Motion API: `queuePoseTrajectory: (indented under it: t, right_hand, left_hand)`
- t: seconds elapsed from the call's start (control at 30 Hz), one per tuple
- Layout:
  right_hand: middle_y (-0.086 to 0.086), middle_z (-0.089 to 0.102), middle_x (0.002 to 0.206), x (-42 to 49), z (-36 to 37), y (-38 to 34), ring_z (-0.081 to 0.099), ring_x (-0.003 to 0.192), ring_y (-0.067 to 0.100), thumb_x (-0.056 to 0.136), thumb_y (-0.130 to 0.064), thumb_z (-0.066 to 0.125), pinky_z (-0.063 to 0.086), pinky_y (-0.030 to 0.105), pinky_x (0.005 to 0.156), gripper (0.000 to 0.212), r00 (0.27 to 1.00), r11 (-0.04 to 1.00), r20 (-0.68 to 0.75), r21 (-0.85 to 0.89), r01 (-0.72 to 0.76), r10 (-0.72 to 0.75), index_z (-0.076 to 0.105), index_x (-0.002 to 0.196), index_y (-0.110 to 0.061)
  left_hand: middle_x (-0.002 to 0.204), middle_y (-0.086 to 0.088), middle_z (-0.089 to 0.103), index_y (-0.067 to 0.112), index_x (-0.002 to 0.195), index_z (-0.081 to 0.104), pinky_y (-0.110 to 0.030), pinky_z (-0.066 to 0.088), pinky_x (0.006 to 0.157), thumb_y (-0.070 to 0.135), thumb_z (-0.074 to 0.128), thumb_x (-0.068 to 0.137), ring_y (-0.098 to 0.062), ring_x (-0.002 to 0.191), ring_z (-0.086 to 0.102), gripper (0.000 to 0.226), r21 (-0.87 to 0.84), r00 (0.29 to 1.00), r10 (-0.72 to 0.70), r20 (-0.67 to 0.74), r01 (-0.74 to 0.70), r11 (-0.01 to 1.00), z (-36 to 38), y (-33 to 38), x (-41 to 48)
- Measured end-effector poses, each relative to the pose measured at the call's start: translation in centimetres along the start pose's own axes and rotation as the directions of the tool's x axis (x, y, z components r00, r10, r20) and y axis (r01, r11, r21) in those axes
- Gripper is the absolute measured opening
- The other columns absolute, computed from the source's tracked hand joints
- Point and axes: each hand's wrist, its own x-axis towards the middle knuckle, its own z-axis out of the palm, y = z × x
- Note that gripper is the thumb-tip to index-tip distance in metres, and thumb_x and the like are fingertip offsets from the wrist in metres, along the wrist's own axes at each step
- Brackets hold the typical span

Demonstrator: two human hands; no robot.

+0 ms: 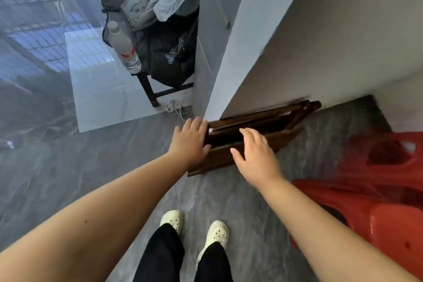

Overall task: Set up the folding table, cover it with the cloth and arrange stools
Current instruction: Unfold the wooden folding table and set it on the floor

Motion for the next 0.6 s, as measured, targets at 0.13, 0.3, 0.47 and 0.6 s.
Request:
queuePoseTrajectory:
  t: [0.13, 0.3, 0.47, 0.6]
  right_hand:
    - [0.005, 0.031, 0.148, 3.0, 2.8, 1.5, 0.026, 0.137, 0.021, 0.095, -0.035, 0.047, 0.026, 0.031, 0.109, 0.056, 0.998, 0.999, 0.048, 0.031, -0.04, 0.038, 0.03, 0.143, -0.011]
    - [0.005, 0.032, 0.147, 5.0, 5.5, 2.5, 0.028, 0.136, 0.022, 0.095, -0.035, 0.048, 0.029, 0.033, 0.108, 0.055, 0.995, 0.997, 0.071, 0.038, -0.073, 0.071, 0.031, 0.143, -0.012]
    - [0.005, 0.033, 0.146, 6.1, 7.1, 2.8, 0.029, 0.134, 0.023, 0.095, -0.033, 0.048, 0.032, 0.034, 0.107, 0.052, 0.994, 0.995, 0.074, 0.06, -0.085, 0.08, 0.034, 0.141, -0.013]
    - [0.006, 0.032, 0.147, 7.3, 7.7, 3.5, 0.029, 0.134, 0.023, 0.094, -0.032, 0.049, 0.032, 0.035, 0.106, 0.053, 0.996, 0.998, 0.072, 0.032, -0.062, 0.06, 0.033, 0.142, -0.014]
  left_hand:
    - [0.157, -0.011, 0.011, 0.016, 0.149, 0.011, -0.045, 0.022, 0.113, 0.038, 0.049, 0.093, -0.03, 0.143, 0.012, 0.071, 0.033, 0.998, -0.032, 0.051, 0.03, 0.999, 2.7, -0.9, 3.4]
    - [0.156, -0.01, 0.012, 0.02, 0.15, 0.007, -0.045, 0.021, 0.114, 0.03, 0.051, 0.093, -0.029, 0.143, 0.013, 0.073, 0.015, 0.993, -0.013, 0.114, 0.011, 1.0, 5.5, -2.0, 5.1]
    - [0.146, -0.01, 0.025, 0.015, 0.148, 0.012, -0.042, 0.036, 0.105, 0.025, 0.061, 0.086, -0.031, 0.129, 0.032, 0.081, -0.031, 0.994, -0.026, 0.102, 0.029, 0.999, 6.7, -2.3, 5.5]
    - [0.143, -0.011, 0.025, 0.014, 0.149, 0.008, -0.043, 0.039, 0.101, 0.02, 0.066, 0.083, -0.033, 0.125, 0.034, 0.088, -0.012, 0.994, -0.046, 0.102, 0.048, 0.999, 7.0, -2.3, 6.1]
